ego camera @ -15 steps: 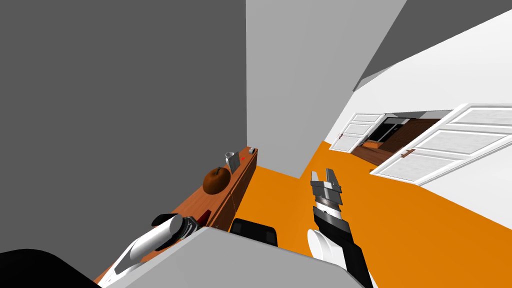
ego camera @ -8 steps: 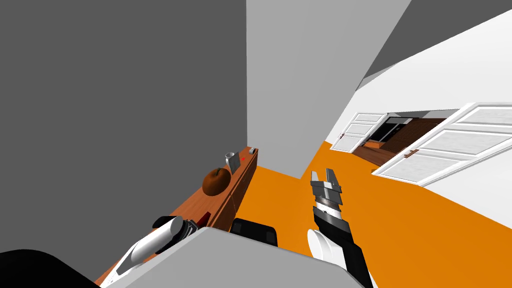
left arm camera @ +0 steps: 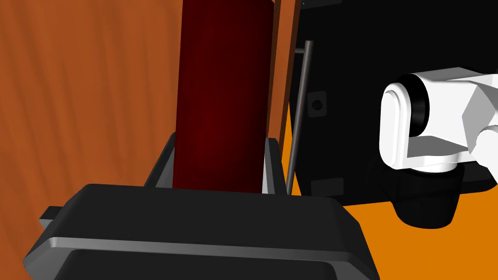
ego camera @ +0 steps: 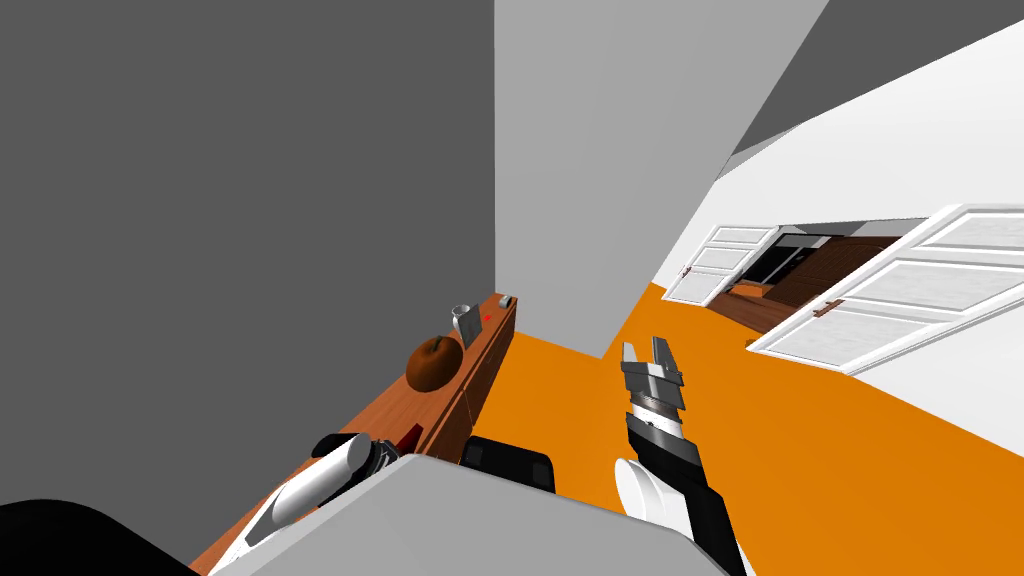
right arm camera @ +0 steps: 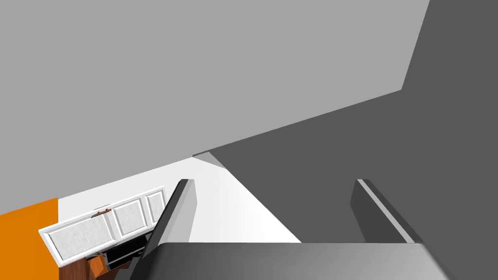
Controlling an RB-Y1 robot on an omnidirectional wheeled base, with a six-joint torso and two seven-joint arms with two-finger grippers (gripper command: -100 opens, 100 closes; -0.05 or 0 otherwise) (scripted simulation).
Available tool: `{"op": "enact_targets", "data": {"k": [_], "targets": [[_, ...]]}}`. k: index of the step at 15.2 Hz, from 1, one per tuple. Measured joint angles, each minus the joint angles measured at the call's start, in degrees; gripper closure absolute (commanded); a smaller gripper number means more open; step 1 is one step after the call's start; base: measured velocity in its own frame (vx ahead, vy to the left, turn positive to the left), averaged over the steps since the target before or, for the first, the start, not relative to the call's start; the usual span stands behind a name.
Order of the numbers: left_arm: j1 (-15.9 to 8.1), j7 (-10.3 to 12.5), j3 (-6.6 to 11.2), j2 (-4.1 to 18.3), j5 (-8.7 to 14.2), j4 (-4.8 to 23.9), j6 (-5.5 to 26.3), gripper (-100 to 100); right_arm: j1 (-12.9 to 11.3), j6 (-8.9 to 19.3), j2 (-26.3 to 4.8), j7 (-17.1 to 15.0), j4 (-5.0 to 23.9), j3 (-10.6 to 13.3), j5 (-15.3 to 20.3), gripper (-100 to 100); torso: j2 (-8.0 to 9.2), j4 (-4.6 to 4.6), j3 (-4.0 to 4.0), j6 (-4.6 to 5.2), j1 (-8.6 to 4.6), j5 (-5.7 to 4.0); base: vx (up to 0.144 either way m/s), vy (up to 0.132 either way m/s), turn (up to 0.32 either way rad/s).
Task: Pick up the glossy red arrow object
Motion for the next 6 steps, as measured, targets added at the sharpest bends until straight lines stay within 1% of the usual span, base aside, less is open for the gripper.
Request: {"op": "enact_targets", "data": {"k": [2,6], "targets": [[0.12,0.18,0.11,0.10,0.02,-0.51,0.37,100,0.00,0.00,0.00,0.00,0.00,0.00,0.00,0,0.01,0.01,0.01,0.01,-0.02,-0.03,-0.008,-0.017,-0.031],[1.35,1.02,0.84,0.63,0.60,-3.76,2.89,100,0.00,0.00,0.00,0.00,0.00,0.00,0.00,0,0.06,0.02,0.04,0.00,-0.13,-0.07,-0.009,-0.021,-0.021]]}}
